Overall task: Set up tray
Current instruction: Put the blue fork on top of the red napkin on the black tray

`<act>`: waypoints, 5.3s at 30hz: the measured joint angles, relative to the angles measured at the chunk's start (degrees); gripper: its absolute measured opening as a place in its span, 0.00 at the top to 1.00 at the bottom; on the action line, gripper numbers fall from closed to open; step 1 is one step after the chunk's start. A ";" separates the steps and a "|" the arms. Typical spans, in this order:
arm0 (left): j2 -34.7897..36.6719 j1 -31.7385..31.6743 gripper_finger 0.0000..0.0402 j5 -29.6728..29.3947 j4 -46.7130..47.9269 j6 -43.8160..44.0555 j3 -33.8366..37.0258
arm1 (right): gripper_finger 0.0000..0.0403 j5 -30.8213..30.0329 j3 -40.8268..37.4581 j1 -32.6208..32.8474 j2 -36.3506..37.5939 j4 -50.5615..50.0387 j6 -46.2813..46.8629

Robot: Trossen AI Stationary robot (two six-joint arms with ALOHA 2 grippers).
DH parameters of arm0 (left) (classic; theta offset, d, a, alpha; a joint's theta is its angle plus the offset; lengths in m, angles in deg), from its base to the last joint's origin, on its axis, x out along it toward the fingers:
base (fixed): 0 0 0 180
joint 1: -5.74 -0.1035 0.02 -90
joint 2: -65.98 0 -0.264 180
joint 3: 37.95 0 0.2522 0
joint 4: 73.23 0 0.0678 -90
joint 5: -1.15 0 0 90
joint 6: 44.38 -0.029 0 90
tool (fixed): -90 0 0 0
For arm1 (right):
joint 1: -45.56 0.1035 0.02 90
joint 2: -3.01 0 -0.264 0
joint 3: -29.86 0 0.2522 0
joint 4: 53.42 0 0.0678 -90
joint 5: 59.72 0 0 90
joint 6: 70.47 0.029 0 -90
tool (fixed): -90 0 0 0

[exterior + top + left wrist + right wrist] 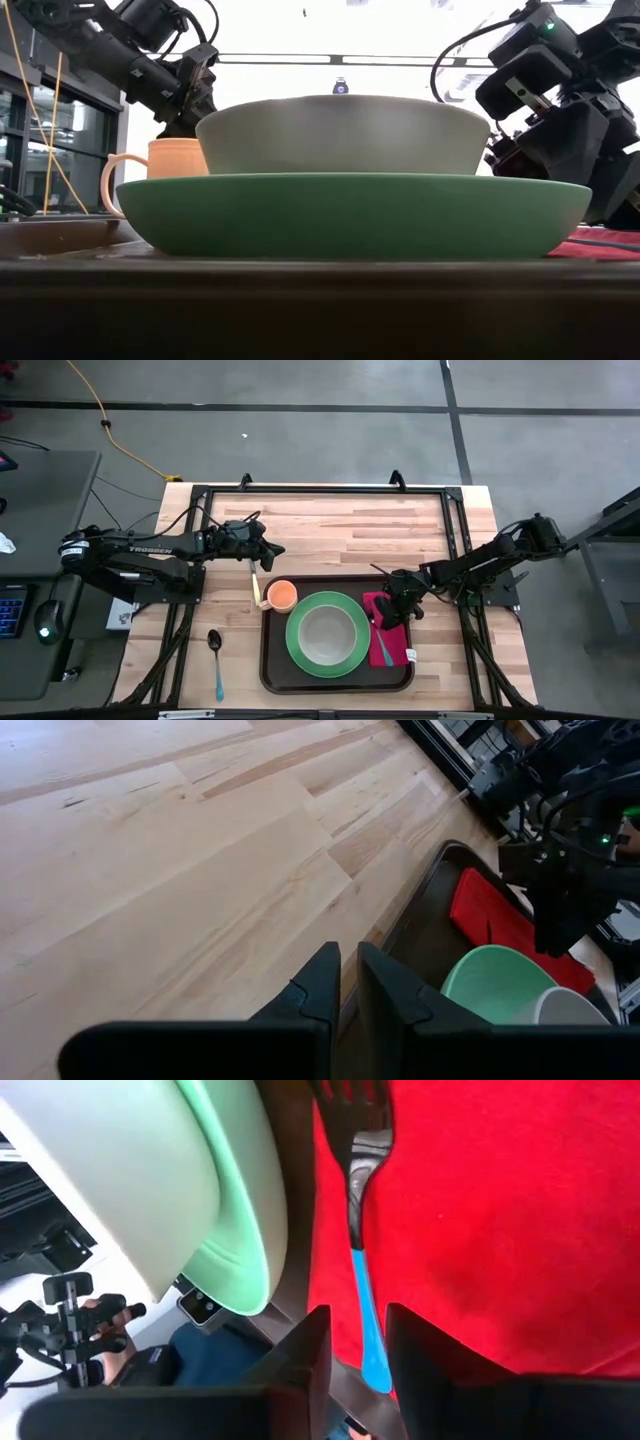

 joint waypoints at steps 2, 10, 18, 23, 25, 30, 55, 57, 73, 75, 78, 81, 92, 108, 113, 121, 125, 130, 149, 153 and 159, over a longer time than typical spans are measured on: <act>0.00 0.00 0.83 0.00 -0.01 0.00 0.00 | 0.81 -0.03 0.00 0.00 0.61 -0.09 -0.53; 0.00 0.00 0.83 0.01 0.09 -0.27 0.00 | 0.84 0.33 0.00 0.02 2.15 0.11 -1.00; 3.11 0.00 0.83 0.08 4.32 -1.33 0.00 | 0.87 1.47 0.02 0.02 2.17 2.07 0.09; 6.15 0.00 0.83 -0.03 10.37 -1.33 0.00 | 0.87 1.71 0.02 0.02 2.17 3.53 1.24; 7.16 0.00 0.83 -0.04 12.42 -1.33 0.00 | 0.87 1.82 0.02 0.02 2.17 4.26 1.40; 9.45 0.00 0.83 -0.34 16.53 -1.56 0.00 | 0.86 1.83 0.04 0.02 2.19 8.05 1.36; 10.60 -0.02 0.83 -3.67 25.07 -1.31 0.02 | 0.86 -10.81 17.68 0.15 2.20 -30.96 -11.85; 10.60 -0.02 0.83 -3.67 25.88 -1.31 0.02 | 0.86 -12.64 19.75 0.47 2.20 -34.72 -13.18; 10.60 -0.02 0.83 -6.56 28.04 -1.36 0.02 | 0.86 -24.88 22.75 7.32 2.20 -39.39 -8.92; 10.60 -0.02 0.83 -6.56 28.04 -1.38 0.02 | 0.85 -24.54 22.75 7.41 2.20 -39.40 -9.02; 10.60 -0.02 0.83 -6.69 28.04 -1.80 0.02 | 0.86 -23.65 22.73 7.41 2.20 -39.83 -9.88; 10.60 -0.02 0.83 -6.71 28.04 -1.84 0.02 | 0.86 -23.50 22.73 7.39 2.20 -39.80 -10.23; 10.60 -0.02 0.83 -6.67 28.01 -1.40 0.02 | 0.86 -20.34 22.67 7.39 2.20 -39.39 -9.29; 10.58 0.00 0.83 -7.19 31.05 -1.21 0.02 | 0.85 -22.26 22.67 7.52 2.02 -42.32 -6.71; 10.58 0.00 0.83 -7.10 32.14 -1.29 0.02 | 0.86 -24.21 25.61 7.52 0.99 -45.09 -6.66; 10.58 0.00 0.83 -7.06 32.67 -1.86 0.02 | 0.85 -23.48 38.50 7.56 -9.84 -58.31 -12.77; 10.58 0.00 0.83 -6.23 32.68 -3.49 0.02 | 0.86 -23.47 43.71 8.37 -14.60 -61.99 -14.82; 10.58 0.00 0.83 -6.23 32.65 -4.55 0.02 | 0.86 -22.48 45.29 10.39 -17.17 -62.84 -12.56; 10.58 0.00 0.83 -3.48 32.69 -4.81 0.01 | 0.85 -23.91 42.85 12.41 -18.68 -59.89 -6.64; 10.58 -0.01 0.83 -3.26 32.71 -4.81 0.01 | 0.85 -24.72 42.82 12.41 -18.68 -59.32 -6.21; 10.58 -0.01 0.83 -3.17 32.71 -4.82 0.02 | 0.84 -24.37 42.82 12.41 -18.68 -58.98 -6.25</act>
